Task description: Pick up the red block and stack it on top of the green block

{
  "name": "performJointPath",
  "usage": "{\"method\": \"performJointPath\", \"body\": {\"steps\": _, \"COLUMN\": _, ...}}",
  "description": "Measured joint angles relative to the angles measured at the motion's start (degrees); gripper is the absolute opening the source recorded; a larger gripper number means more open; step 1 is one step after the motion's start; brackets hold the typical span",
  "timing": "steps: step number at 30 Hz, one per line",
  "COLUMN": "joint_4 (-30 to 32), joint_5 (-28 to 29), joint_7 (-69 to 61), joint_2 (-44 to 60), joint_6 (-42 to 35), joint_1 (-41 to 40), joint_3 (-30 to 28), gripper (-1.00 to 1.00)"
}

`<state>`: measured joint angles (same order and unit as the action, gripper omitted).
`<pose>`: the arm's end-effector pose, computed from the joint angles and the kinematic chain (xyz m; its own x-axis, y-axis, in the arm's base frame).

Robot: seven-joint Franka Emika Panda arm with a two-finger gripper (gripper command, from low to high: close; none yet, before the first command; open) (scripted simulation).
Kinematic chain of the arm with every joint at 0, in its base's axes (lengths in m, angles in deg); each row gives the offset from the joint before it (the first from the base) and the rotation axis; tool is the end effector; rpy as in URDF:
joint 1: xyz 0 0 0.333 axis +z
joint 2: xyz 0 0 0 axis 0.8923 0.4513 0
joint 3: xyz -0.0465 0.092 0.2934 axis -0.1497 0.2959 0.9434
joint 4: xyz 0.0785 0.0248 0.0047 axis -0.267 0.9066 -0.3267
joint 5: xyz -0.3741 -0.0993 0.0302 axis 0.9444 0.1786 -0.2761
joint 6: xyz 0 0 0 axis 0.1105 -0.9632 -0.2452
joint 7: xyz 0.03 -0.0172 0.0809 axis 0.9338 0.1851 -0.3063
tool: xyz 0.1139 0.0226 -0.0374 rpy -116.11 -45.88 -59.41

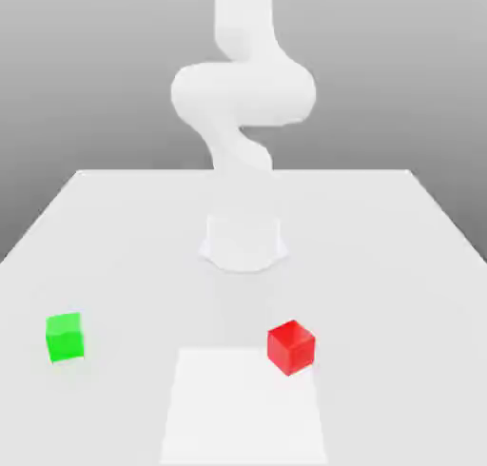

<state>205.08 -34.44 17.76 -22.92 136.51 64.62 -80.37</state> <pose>0.3818 0.0078 0.6463 0.5561 -0.6801 0.4776 -0.5033 -0.7329 -0.4577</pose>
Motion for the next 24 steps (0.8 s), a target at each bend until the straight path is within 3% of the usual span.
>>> {"method": "performJointPath", "body": {"steps": 16, "joint_4": 29.1, "joint_5": -0.1, "joint_7": -17.6, "joint_2": 30.2, "joint_6": 23.3, "joint_1": 9.8, "joint_3": -0.5, "gripper": 0.00}}
{"method": "performJointPath", "body": {"steps": 23, "joint_4": 30.6, "joint_5": -0.3, "joint_7": -20.2, "joint_2": 49.8, "joint_6": 39.0, "joint_1": 10.7, "joint_3": 0.2, "gripper": 0.00}}
{"method": "performJointPath", "body": {"steps": 24, "joint_4": 30.4, "joint_5": -0.3, "joint_7": -20.2, "joint_2": 51.7, "joint_6": 40.7, "joint_1": 10.7, "joint_3": 0.2, "gripper": -1.00}}
